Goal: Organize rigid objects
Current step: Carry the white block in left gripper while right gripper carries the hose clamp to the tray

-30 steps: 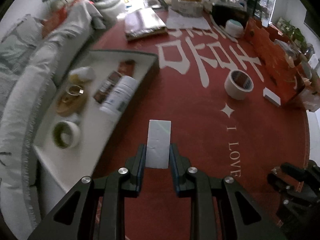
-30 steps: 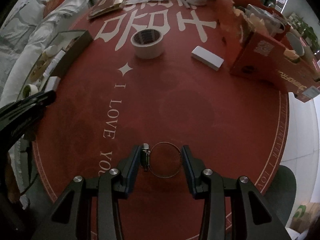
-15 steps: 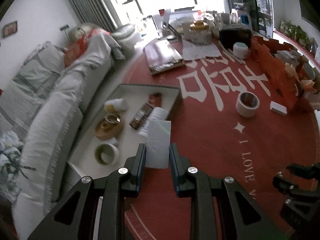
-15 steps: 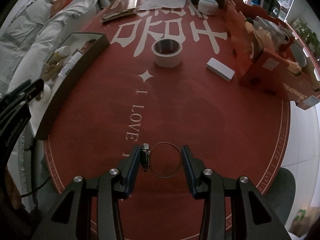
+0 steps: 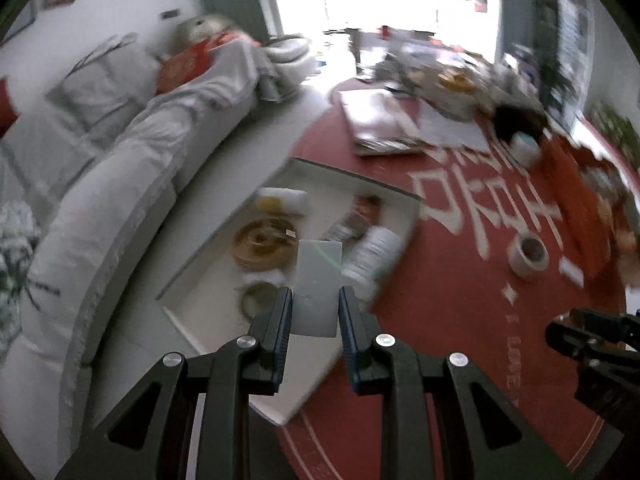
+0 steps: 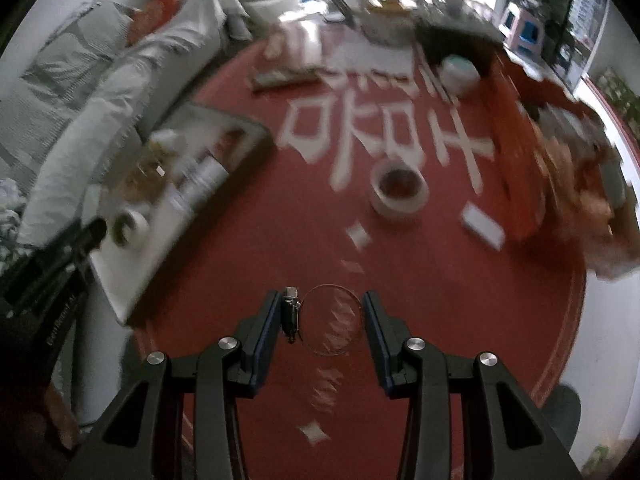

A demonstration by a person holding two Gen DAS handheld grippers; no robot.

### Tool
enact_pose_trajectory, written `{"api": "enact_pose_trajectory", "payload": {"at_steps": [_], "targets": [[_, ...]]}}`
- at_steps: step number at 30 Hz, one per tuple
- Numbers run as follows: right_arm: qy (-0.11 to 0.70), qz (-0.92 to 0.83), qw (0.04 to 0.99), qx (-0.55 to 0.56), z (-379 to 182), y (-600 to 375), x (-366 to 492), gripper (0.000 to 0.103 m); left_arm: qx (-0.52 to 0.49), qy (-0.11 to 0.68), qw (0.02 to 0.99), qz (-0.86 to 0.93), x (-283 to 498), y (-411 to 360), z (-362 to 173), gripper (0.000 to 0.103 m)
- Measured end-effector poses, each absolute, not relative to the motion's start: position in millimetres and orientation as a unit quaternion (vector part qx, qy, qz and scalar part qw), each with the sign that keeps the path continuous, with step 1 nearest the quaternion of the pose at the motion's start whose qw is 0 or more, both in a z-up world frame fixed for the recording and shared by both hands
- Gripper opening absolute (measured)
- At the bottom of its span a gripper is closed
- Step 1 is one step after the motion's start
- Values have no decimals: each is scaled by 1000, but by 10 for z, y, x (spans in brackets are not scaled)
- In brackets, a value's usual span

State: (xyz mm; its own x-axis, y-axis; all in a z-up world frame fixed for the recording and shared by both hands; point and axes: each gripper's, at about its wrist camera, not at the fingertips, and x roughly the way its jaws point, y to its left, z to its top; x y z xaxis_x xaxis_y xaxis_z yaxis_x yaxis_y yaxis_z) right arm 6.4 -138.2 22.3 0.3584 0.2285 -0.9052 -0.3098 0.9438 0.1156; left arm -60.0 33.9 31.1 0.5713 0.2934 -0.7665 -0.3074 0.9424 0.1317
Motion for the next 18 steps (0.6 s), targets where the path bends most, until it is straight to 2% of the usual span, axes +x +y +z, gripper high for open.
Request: {"api": "enact_pose_trajectory", "payload": {"at_steps": [10,18], "targets": [[477,235,846,-40,816,-526,540,43,-62,414,875,244,-406,1096,645,25],[478,250,839,-70,701,-114,755,43,-84,449,855,246,-187,1258,370,25]]}}
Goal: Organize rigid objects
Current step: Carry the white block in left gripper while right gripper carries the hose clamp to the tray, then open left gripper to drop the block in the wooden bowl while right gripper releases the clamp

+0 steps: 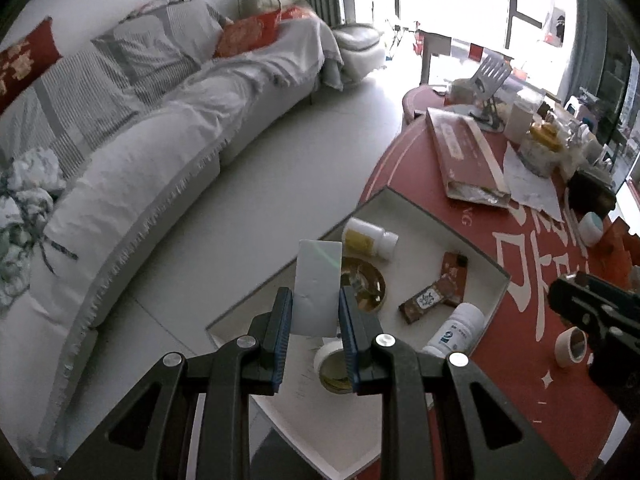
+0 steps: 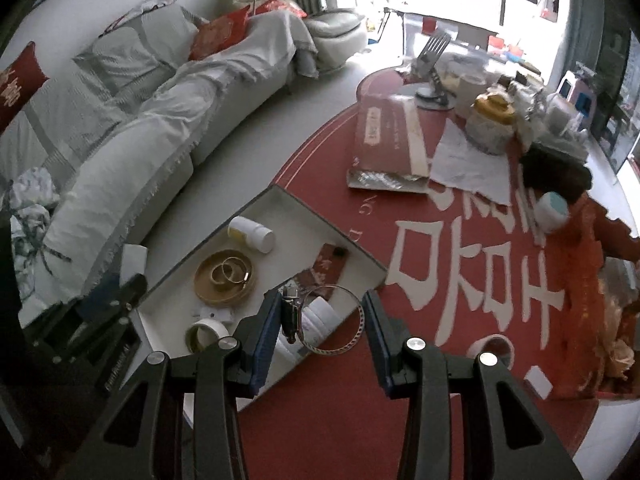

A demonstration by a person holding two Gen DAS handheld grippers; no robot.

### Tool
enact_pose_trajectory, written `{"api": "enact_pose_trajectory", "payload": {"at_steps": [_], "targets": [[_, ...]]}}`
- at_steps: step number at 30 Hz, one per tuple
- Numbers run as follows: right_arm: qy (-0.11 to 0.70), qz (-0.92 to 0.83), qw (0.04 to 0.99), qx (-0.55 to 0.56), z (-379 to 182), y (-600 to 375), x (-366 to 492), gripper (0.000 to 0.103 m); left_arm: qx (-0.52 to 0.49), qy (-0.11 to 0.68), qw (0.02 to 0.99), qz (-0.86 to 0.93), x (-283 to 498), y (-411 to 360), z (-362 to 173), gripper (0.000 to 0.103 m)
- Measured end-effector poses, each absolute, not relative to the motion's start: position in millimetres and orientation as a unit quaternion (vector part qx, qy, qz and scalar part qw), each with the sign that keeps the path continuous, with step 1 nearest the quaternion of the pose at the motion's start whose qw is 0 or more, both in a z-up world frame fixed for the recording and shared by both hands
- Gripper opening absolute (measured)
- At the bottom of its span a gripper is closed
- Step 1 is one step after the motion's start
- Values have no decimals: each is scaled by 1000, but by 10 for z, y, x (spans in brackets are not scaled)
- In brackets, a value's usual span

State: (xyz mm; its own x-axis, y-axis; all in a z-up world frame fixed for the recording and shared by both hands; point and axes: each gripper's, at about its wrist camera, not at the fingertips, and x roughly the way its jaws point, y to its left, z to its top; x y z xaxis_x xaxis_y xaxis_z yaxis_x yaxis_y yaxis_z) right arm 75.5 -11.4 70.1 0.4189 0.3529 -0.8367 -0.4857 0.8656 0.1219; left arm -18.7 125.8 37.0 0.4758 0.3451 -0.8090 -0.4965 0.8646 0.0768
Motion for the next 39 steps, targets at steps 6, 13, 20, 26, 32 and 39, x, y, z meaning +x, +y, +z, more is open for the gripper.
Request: {"api": "enact_pose_trajectory", "payload": {"at_steps": [6,13,20,26,32,39], "targets": [[492,250,831,-75,542,-2,883,43,-101,468,844,241,-95,1328,212,25],[500,249,825,-83,437,73,975,43,-106,476,839,241,12,1369,122,25],[505,250,822,-88,353,147,1034,43,-115,481,835,239,47,1417,69,25],[505,251,820,-96,290,237,1074,43,-119,484,834,237,96,1444,35,25],[505,255,818,-108,221,354,1112,43,-123,496,828,231,174,1462,-68,25],[514,254,811,-116,87,448,1179,43,-122,508,823,222,253,1481,-204,25]]}}
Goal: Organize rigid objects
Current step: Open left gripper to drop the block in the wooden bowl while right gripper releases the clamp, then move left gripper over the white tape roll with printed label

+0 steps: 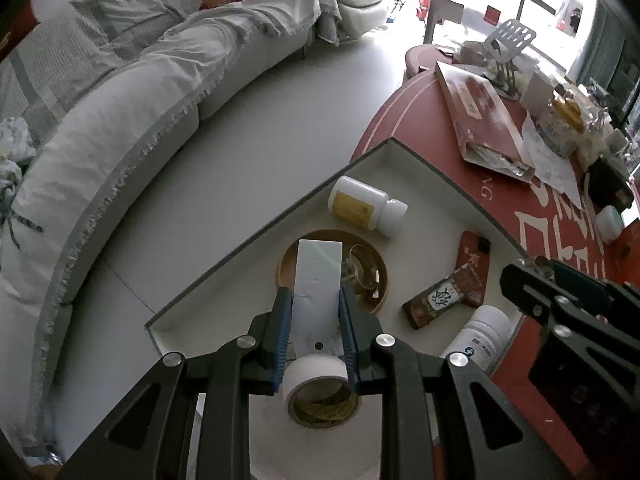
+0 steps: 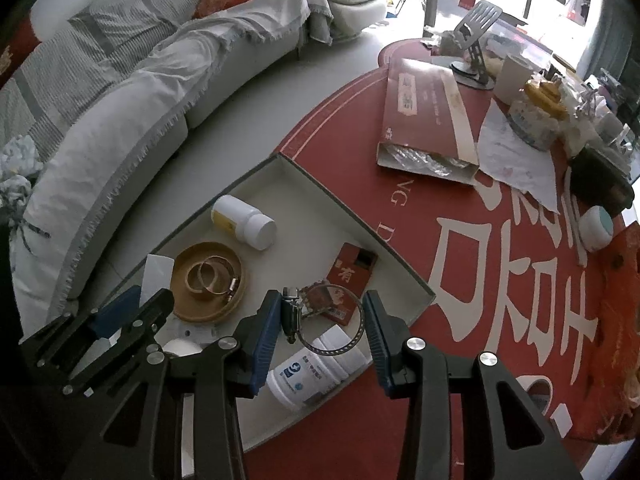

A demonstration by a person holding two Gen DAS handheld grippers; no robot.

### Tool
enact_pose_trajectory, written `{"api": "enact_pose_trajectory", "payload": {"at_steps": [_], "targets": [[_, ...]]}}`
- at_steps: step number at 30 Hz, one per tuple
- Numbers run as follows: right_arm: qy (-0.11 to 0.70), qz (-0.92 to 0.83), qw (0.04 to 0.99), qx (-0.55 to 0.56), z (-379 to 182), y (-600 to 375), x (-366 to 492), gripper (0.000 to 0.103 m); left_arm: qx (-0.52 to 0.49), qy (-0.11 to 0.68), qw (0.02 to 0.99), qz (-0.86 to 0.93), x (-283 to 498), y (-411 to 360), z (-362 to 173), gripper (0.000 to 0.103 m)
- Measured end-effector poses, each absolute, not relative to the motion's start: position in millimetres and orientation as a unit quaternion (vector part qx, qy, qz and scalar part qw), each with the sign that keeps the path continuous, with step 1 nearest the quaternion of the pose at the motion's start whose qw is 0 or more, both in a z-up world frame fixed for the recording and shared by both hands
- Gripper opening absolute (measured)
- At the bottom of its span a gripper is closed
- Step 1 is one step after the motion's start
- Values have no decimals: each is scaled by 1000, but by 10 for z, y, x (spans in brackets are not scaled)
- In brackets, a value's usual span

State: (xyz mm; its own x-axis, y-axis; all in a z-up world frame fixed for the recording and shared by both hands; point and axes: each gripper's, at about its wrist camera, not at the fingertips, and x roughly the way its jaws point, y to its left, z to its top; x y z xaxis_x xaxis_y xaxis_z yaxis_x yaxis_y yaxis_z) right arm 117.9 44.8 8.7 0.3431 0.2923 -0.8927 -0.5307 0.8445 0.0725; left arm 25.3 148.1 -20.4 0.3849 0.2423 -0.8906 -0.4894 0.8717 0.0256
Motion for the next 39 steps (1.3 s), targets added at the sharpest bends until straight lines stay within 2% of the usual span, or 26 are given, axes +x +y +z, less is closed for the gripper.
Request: {"api": "enact_pose_trajectory", "payload": {"at_steps": [8,11,13,14,15,16,17,19,21,30,39], "targets": [[531,249,802,-117,-76,488,1250,43,-116,519,820,214,330,1458,-303,25],[541,251,794,-119,-143,513,1279,44,-110,521,820,211,345,1444,-330,29],[544,253,791,-118,-162,512,1290,45,-100,522,820,213,344,1421,-335,45],[540,248,795,-118,-153,488,1296,51,-94,521,820,217,340,1414,-334,67],[538,245,798,-118,-143,468,1302,64,-91,517,823,217,330,1406,-329,85],[535,246,800,-116,-129,444,1306,95,-92,504,831,217,299,1395,-295,86],[525,249,806,-109,-96,402,1295,103,-91,499,834,217,290,1389,-271,86],[511,251,816,-104,-24,359,1266,103,-86,500,837,208,302,1355,-248,92],[512,249,815,-111,19,339,1251,103,-74,510,833,201,327,1310,-249,103],[516,219,826,-60,89,-211,987,103,-61,524,832,171,148,1064,-168,103],[535,156,830,8,-22,-1293,397,103,-49,541,832,110,-263,417,-139,103]]}}
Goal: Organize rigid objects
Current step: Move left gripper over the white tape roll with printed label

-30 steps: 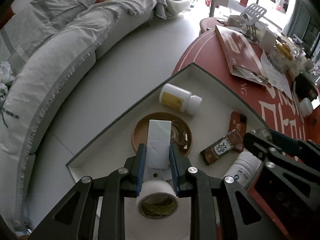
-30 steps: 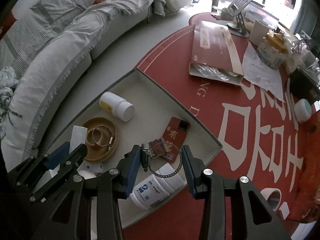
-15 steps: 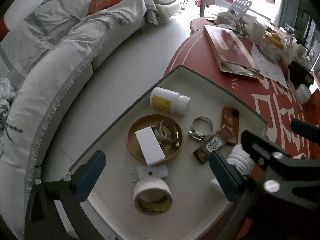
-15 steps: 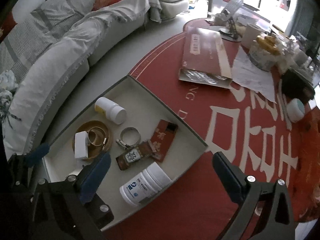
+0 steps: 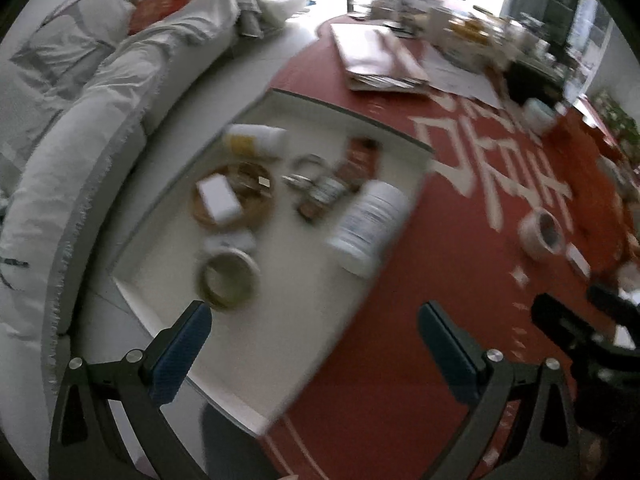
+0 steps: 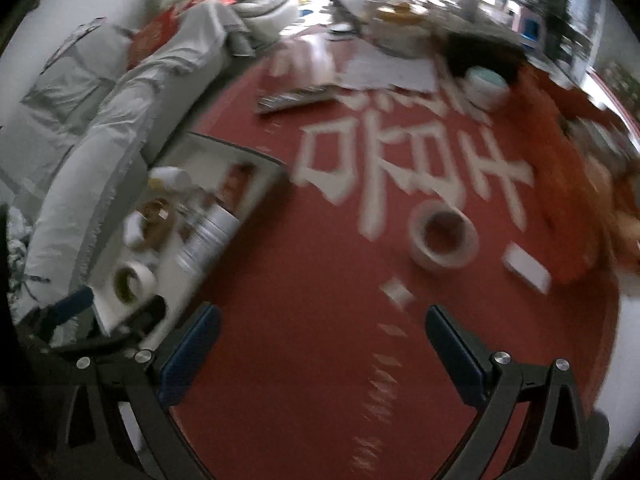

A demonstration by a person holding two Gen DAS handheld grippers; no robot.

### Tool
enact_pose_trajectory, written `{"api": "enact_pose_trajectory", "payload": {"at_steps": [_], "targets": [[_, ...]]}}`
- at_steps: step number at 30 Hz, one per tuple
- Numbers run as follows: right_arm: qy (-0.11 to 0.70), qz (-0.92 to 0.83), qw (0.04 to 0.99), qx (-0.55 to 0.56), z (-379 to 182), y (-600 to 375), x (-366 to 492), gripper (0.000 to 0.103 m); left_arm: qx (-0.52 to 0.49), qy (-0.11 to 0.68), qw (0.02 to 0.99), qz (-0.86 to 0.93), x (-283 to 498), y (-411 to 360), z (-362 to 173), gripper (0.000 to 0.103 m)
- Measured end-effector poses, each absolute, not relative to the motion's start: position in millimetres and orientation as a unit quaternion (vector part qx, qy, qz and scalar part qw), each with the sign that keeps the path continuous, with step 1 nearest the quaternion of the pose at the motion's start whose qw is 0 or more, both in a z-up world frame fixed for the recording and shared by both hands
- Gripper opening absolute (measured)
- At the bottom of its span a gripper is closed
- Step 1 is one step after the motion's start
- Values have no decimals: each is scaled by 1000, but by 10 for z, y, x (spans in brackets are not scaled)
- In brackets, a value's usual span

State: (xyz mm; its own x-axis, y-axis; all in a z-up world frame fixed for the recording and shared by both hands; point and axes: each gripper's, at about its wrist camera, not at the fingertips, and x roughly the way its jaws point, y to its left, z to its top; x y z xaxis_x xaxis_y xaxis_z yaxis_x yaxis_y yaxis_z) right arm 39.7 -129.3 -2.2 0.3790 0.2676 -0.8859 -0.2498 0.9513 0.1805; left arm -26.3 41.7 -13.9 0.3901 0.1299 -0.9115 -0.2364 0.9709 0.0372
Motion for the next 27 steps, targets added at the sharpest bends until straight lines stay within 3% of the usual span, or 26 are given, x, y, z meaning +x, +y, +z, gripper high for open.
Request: {"api": "enact_pose_trajectory", "payload": {"at_steps": [6,11,16,21,27], "targets": [[563,55,820,92,-297,-2200,191,103,-21,545,837,49,-361,-127,59,103],[565,6,810,155,-384,-2666,212,103,-56,531,845,14,-269,-300,453,103],[538,72,832,118,-248,-2518,454,102,-52,499,863,57,-142,-349,695,103],[493,99,861,74,-193,-2273,876,103,-53,513,853,74,-185,-202,560,103],[500,73,862,36,-449,-2149,1305,103,-56,535,838,90,-126,-33,404,103]]}}
